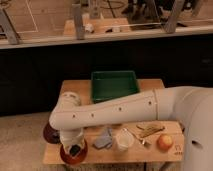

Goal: Wipe red bowl with eraser

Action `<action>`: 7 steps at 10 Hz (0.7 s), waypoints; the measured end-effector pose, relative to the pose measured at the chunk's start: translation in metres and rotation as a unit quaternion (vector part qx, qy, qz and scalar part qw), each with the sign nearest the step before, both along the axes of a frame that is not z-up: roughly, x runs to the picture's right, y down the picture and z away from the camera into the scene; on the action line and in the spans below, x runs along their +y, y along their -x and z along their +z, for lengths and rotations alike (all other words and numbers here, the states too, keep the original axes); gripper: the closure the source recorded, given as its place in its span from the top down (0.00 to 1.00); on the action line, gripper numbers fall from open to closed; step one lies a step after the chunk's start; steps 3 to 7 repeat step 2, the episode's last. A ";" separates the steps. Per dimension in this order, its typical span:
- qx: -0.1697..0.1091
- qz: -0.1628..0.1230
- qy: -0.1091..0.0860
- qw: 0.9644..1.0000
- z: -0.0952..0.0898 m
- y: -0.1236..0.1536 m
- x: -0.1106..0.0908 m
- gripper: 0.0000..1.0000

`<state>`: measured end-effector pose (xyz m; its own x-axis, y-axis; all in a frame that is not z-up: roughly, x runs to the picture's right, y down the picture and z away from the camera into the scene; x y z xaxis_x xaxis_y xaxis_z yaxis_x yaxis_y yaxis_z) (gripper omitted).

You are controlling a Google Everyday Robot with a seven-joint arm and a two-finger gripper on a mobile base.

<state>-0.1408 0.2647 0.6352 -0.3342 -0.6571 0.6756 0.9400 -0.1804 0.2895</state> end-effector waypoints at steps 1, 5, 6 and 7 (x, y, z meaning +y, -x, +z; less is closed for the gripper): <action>-0.001 -0.001 0.005 1.000 -0.005 0.000 0.007 0.15; 0.001 0.000 0.010 1.000 -0.007 -0.003 0.012 0.15; 0.001 0.000 0.010 1.000 -0.007 -0.003 0.012 0.15; 0.001 0.000 0.010 1.000 -0.007 -0.003 0.012 0.15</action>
